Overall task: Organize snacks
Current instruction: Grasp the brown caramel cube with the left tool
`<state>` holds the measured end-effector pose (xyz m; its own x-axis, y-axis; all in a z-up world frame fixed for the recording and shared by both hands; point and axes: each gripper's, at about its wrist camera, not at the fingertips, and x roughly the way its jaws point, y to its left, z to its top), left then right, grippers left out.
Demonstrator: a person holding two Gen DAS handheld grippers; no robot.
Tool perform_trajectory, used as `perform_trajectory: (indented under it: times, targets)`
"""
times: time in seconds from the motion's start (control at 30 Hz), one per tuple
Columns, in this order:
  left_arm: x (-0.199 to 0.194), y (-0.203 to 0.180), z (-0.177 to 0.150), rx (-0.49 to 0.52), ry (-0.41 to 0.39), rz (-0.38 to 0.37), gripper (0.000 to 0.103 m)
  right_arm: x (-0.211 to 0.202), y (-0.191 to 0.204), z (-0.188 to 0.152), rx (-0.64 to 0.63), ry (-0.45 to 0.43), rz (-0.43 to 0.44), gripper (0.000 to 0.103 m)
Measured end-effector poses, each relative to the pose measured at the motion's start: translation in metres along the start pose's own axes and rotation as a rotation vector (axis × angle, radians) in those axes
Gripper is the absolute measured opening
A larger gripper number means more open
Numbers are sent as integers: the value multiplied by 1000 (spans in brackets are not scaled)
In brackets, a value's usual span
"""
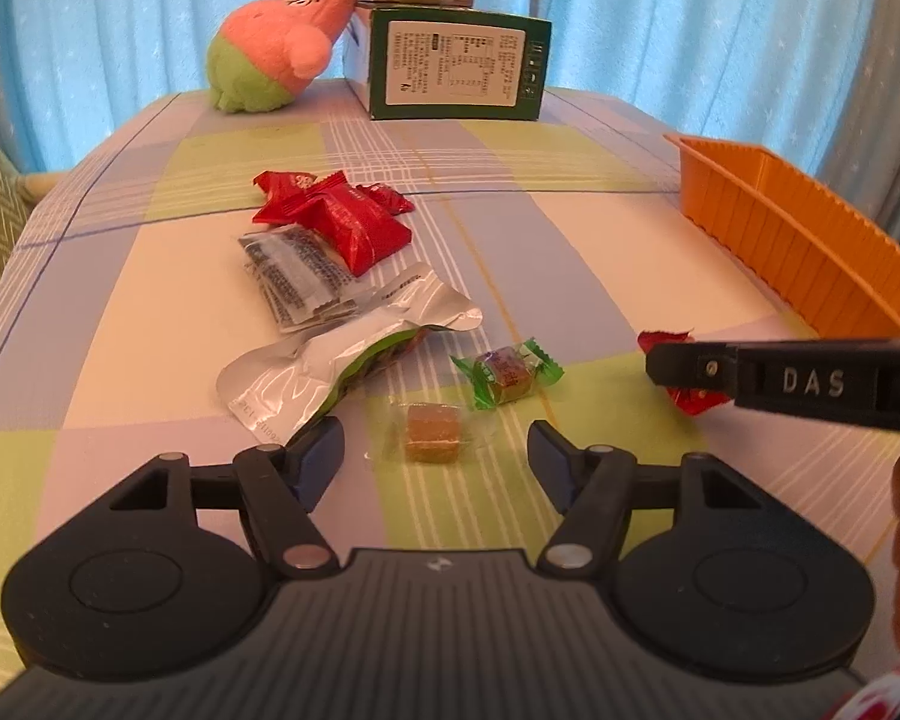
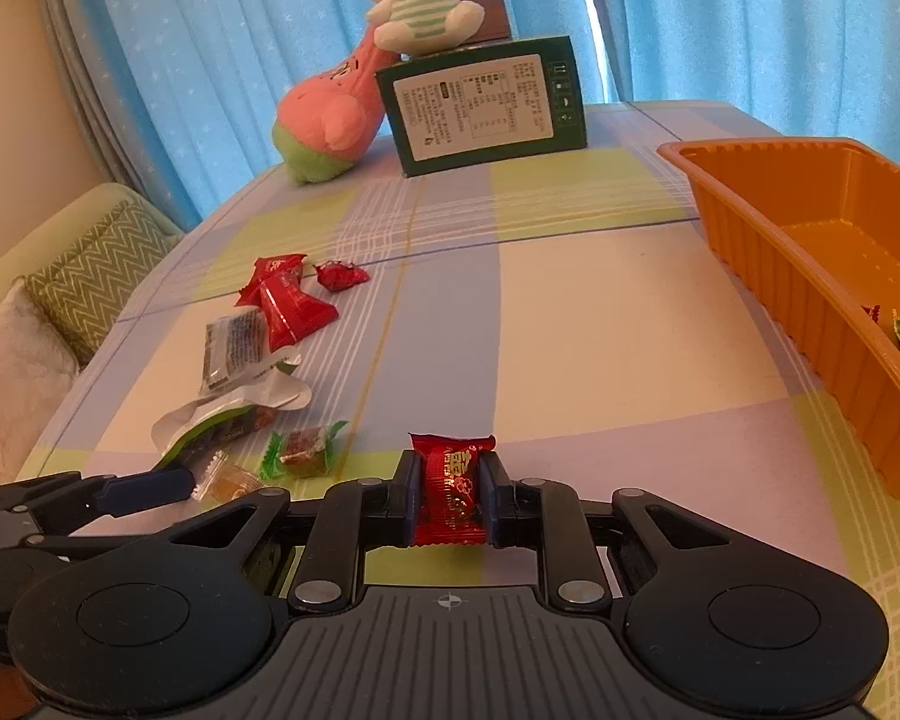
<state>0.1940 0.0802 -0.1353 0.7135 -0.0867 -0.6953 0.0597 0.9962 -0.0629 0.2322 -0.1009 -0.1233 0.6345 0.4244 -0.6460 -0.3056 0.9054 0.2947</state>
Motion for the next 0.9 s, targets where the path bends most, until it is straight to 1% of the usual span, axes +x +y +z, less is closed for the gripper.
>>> perform_trajectory:
  times: [0.07,0.13,0.2,0.23,0.33,0.37,0.4,0.53,0.6,0.67,0.9]
  targets:
    - [2,-4,0,20,-4,11,63,-2,-2,1,4,-3,-2,21]
    - [3,-5,-1,34,-8,24,59,-3,-3,1,7,-5,-4,21]
    - [3,-6,-1,44,-12,40,46,-3,-4,1,10,-5,-5,21]
    - [3,-5,0,41,-14,43,43,-3,-4,1,11,-5,-5,21]
    - [3,-4,0,41,-13,41,41,-4,-5,2,12,-6,-5,21]
    - [3,-5,0,49,-13,41,39,-3,-4,2,11,-6,-5,21]
    - [2,-5,0,51,-13,38,33,-3,-4,2,11,-6,-5,21]
    - [1,-7,-1,59,-9,37,32,-4,-5,3,13,-9,-10,21]
    - [1,-7,-1,58,-8,37,29,-4,-5,3,13,-9,-11,21]
    - [0,-8,-1,61,-8,39,29,-4,-5,3,15,-9,-12,21]
    - [-4,-6,-1,26,-1,23,28,-7,-5,5,10,-25,-9,21]
